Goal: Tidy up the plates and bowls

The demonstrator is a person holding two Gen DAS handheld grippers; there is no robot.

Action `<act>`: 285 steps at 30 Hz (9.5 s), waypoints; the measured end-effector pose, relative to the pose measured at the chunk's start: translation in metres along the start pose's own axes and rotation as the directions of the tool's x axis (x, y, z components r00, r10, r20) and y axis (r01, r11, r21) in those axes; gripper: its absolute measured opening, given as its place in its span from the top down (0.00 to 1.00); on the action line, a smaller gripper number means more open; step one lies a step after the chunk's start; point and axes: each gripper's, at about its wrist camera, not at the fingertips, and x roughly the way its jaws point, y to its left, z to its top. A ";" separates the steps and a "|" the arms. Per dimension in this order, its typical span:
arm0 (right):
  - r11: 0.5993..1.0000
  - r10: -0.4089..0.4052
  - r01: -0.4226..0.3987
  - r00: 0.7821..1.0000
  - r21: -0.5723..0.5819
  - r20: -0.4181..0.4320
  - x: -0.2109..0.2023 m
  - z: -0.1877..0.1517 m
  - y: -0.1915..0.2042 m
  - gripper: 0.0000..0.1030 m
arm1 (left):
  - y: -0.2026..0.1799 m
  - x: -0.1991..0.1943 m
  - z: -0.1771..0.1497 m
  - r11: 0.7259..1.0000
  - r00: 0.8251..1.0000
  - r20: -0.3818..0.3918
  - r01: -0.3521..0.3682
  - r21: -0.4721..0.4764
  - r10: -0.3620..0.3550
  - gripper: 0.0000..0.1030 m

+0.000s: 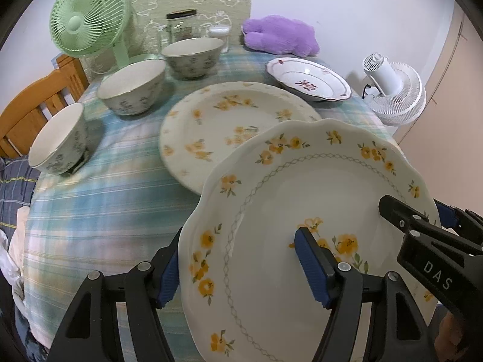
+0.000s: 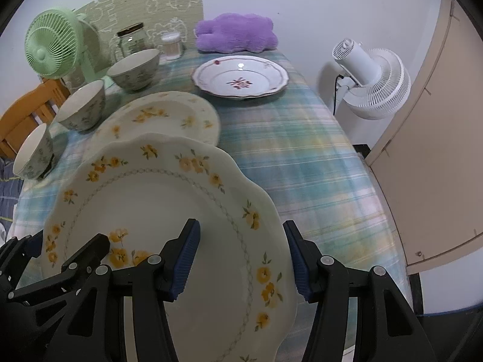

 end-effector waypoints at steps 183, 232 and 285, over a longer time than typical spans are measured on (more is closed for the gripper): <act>1.000 0.021 -0.021 0.999 -0.001 -0.047 -0.010 0.024 0.054 0.39 | 0.043 -0.024 0.028 0.994 0.994 -0.010 -0.110 -0.019 0.109 0.36; 0.997 -0.020 0.009 0.989 -0.076 -0.149 0.032 0.014 -0.136 0.39 | -0.127 0.050 0.009 0.988 0.987 -0.157 -0.056 -0.142 0.033 0.33; 0.994 0.046 -0.065 0.980 -0.091 -0.196 0.047 0.015 -0.118 0.59 | -0.103 0.037 0.012 0.980 0.966 -0.211 -0.172 -0.103 0.147 0.26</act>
